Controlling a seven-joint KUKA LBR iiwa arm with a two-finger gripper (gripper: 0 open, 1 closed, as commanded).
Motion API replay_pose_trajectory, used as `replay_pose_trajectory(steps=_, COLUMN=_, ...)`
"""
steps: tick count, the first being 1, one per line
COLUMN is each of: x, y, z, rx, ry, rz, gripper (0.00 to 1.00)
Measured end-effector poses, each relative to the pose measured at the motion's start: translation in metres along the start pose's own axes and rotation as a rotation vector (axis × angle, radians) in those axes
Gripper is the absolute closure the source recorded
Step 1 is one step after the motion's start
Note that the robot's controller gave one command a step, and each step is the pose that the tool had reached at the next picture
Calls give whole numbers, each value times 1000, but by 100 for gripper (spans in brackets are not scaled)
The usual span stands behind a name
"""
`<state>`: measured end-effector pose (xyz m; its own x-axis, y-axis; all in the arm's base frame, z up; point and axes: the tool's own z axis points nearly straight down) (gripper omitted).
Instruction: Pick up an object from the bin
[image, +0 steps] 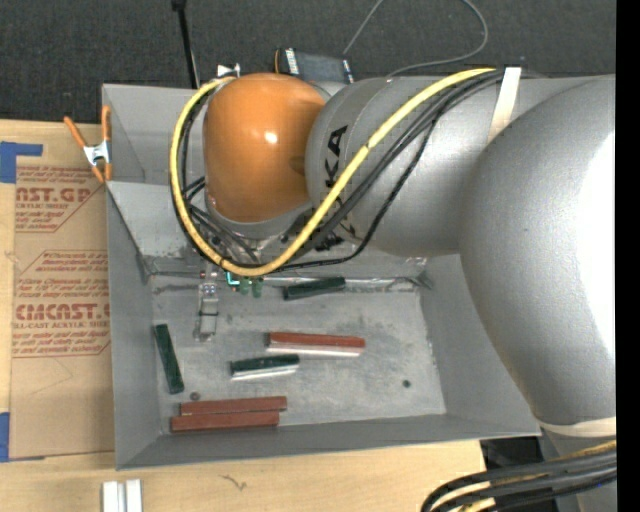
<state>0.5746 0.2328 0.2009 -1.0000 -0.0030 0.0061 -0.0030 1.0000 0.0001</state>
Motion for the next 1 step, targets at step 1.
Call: replay_pose_trajectory(steps=1, x=29, y=-54, z=54, rx=3, ry=-1, rz=93, gripper=0)
